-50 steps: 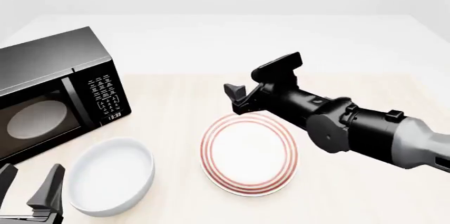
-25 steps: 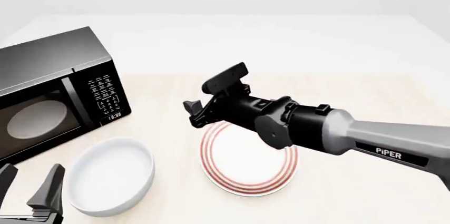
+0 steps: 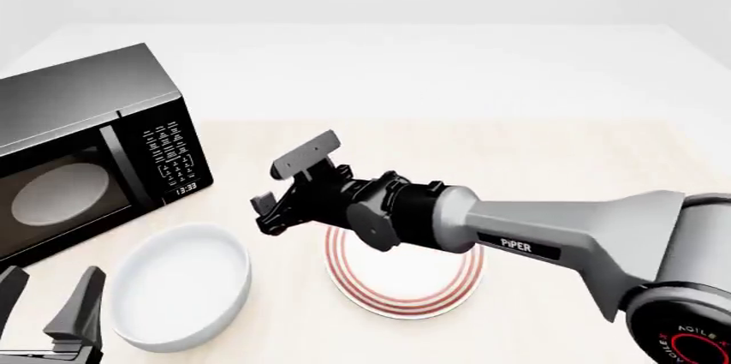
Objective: Put the white bowl to the right of the plate.
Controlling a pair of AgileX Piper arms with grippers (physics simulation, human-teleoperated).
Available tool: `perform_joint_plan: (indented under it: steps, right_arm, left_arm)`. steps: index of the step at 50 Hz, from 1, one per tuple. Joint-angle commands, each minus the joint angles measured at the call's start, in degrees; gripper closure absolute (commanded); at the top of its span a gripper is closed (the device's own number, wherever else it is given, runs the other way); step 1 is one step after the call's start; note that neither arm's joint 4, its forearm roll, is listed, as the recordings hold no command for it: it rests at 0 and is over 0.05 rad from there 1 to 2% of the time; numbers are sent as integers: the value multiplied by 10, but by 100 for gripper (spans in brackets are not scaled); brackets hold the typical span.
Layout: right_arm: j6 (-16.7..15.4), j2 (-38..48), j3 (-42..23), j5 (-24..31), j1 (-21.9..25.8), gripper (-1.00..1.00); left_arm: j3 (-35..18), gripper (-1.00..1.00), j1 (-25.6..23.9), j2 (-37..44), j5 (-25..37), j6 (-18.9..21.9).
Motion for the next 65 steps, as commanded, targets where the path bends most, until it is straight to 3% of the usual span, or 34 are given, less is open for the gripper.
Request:
perform_joint_plan:
  steps: [1,38,65]
  right_arm:
    - [9,44,-48,29,16,-100]
    - [40,143,-117,48,44,-100]
    - [79,180,-129,44,58,-100]
  left_arm:
    - [0,-100,0,0,0,0]
    - [0,-100,0,0,0,0]
    - [0,-100,0,0,0,0]
